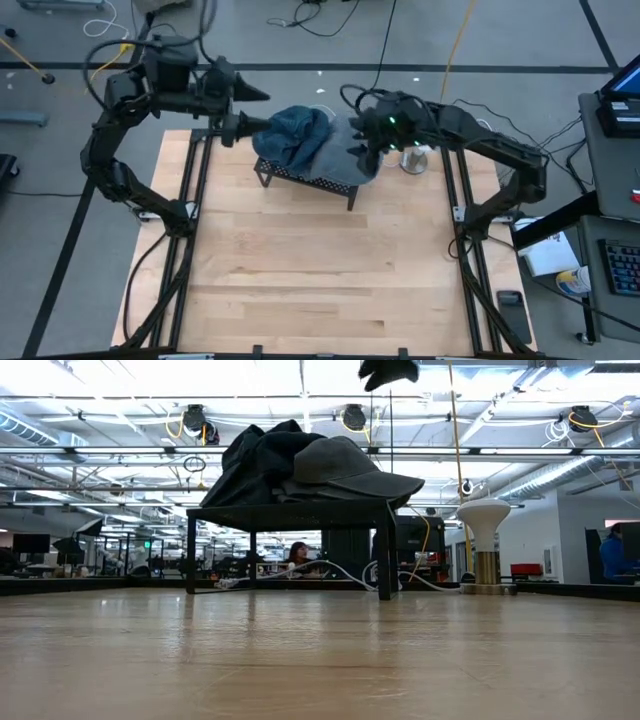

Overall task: Pick & Place hat
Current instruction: Return to Home Position

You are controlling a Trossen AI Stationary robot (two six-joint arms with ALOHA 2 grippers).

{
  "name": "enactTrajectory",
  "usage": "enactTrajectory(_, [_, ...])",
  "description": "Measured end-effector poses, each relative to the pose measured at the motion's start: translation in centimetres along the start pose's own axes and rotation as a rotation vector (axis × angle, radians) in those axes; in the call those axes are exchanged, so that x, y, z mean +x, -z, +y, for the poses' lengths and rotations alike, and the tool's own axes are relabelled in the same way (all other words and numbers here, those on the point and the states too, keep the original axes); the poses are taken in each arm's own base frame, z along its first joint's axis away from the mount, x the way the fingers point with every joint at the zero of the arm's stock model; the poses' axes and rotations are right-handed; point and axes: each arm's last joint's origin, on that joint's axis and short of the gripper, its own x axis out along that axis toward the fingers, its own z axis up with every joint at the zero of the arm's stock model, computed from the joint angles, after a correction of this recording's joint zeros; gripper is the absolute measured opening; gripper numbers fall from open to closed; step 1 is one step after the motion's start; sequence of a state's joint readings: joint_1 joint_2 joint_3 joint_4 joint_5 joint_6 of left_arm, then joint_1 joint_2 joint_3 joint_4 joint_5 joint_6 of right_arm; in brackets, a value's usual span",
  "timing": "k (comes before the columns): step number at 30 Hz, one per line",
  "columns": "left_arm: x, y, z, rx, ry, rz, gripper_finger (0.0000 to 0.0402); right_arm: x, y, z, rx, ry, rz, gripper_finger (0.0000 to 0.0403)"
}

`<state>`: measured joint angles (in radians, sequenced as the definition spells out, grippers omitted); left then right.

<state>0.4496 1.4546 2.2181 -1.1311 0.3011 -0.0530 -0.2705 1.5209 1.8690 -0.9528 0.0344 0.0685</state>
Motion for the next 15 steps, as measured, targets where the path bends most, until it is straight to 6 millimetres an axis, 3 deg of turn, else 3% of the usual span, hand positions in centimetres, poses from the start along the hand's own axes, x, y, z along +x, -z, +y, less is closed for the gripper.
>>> enactTrajectory(8, [-1.1,2.5,-0.2,-0.005,-0.004,0.231,0.039,-3.8,2.5,3.8,-0.073,-0.064,-0.049,0.0185])
enactTrajectory(15, [-2.8,3.9,-1.2,0.059,0.016,0.09,0.039,-3.2,9.4,5.2,-0.108,-0.173,-0.189,0.0185])
